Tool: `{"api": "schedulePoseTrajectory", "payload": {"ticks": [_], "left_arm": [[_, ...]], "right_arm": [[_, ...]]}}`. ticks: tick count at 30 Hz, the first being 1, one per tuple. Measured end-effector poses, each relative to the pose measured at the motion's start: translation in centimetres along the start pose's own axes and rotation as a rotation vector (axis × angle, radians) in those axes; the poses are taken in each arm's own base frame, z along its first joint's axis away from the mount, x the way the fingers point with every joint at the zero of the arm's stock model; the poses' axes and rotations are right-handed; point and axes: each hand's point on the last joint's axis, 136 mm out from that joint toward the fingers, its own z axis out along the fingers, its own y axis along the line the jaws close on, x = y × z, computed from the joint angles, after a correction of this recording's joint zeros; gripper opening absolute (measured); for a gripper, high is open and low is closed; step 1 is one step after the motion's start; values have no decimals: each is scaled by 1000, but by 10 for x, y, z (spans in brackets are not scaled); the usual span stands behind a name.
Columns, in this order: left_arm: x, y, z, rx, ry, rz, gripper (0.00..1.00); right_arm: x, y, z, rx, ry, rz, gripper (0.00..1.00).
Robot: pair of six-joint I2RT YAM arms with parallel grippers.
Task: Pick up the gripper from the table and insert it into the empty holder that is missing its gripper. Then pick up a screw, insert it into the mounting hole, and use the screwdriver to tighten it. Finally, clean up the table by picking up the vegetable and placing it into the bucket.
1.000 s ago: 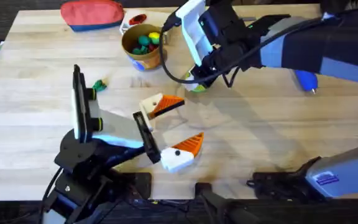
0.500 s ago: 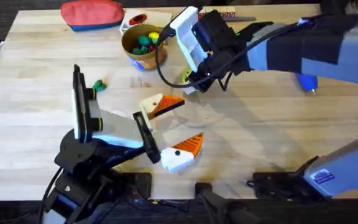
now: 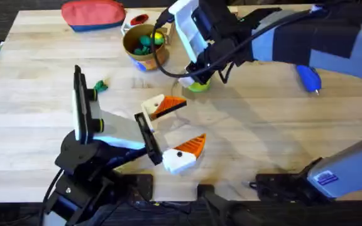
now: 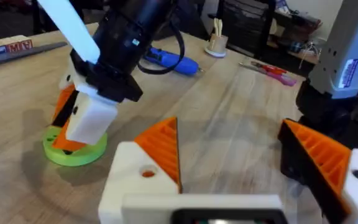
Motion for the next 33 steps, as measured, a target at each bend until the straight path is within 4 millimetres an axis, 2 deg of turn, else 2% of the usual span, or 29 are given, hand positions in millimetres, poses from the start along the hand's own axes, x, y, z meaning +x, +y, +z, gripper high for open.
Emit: {"api": "schedulePoseTrajectory", "payload": {"ticks": [10, 16, 19, 21, 24, 27, 33], "left_arm": [[0, 0, 0, 0, 0, 0, 985], [0, 0, 0, 0, 0, 0, 986], [0, 0, 0, 0, 0, 0, 986], [0, 0, 0, 0, 0, 0, 986], [0, 0, 0, 0, 0, 0, 986], [0, 0, 0, 0, 0, 0, 986], [0, 0, 0, 0, 0, 0, 986]], "right_arm": [[0, 7, 0, -28, 2, -4, 401], [12, 11, 17, -46, 53, 0, 332], [10, 12, 18, -47, 50, -1, 313], [10, 11, 18, -45, 48, -1, 246], [10, 11, 18, -45, 48, 2, 58], [9, 10, 18, -42, 47, 2, 8], [9, 10, 18, -41, 48, 2, 4]]}}
